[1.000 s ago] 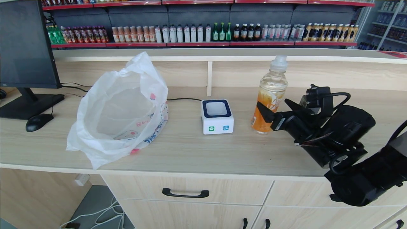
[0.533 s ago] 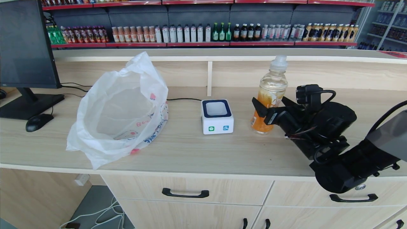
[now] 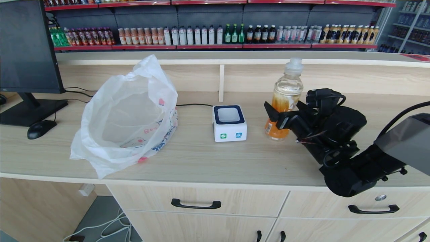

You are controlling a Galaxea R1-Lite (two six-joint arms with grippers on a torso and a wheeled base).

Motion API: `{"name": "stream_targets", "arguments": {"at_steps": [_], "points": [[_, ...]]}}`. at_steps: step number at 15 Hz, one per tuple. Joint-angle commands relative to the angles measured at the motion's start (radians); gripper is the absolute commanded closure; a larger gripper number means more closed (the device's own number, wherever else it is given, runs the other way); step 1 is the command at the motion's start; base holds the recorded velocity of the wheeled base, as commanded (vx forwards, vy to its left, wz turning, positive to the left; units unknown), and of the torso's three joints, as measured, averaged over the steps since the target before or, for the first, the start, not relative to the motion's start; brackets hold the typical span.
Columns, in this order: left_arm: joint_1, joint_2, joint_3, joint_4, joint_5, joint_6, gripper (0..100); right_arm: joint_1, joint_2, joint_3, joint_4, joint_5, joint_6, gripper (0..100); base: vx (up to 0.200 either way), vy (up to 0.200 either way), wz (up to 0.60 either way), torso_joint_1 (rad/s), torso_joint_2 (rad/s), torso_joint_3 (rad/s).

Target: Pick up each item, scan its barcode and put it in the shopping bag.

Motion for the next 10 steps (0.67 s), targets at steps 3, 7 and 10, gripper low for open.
{"name": "stream_targets", "arguments": {"at_steps": [3,7,10], "points": [[0.0,0.0,0.0,0.0,0.001,0.0,0,-0.001,-0.008,0.006,-0.001,-0.002,0.001,100,0.0,0.0,0.0,0.0,0.0,0.0],[0.0,0.0,0.0,-0.002,0.001,0.0,0,0.0,-0.017,0.012,-0.004,-0.008,0.002,100,0.0,0.0,0.0,0.0,0.0,0.0],[0.0,0.0,0.0,0.0,0.001,0.0,0,-0.001,-0.018,0.012,-0.004,-0.011,0.002,100,0.0,0.0,0.0,0.0,0.0,0.0]]}}
